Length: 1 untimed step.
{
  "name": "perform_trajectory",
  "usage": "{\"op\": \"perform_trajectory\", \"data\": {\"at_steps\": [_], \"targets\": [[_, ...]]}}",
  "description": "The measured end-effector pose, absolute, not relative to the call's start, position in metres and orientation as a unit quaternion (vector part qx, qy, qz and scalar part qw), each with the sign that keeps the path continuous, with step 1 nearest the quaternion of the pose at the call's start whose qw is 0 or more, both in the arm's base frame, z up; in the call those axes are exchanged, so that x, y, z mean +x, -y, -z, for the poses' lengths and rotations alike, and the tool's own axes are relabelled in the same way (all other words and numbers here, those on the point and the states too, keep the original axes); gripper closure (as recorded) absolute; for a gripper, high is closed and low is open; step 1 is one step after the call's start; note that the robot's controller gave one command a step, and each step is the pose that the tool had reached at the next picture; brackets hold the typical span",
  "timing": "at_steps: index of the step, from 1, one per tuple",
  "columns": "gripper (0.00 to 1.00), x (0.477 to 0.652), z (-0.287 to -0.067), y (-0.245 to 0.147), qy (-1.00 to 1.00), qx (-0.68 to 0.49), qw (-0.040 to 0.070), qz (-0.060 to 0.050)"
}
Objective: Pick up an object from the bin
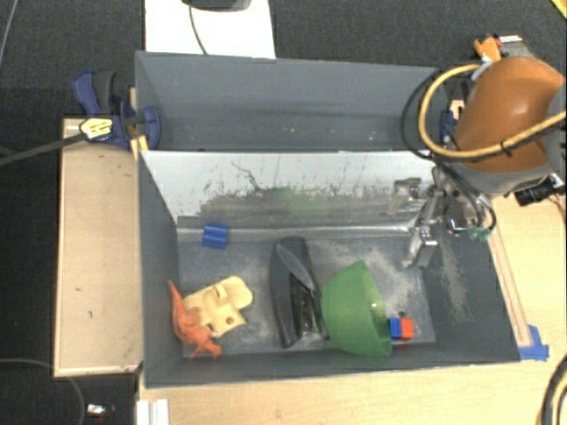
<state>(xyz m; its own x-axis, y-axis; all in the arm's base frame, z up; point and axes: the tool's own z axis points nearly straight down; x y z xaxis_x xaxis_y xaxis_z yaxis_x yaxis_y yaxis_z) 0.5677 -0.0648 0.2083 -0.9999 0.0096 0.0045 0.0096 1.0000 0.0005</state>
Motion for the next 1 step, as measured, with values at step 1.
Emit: {"op": "perform_trajectory", "data": {"at_steps": [1], "targets": [[0.00, 0.5693, -0.2130, 0.0644, 1.000, -0.004, -0.002, 0.000]]}}
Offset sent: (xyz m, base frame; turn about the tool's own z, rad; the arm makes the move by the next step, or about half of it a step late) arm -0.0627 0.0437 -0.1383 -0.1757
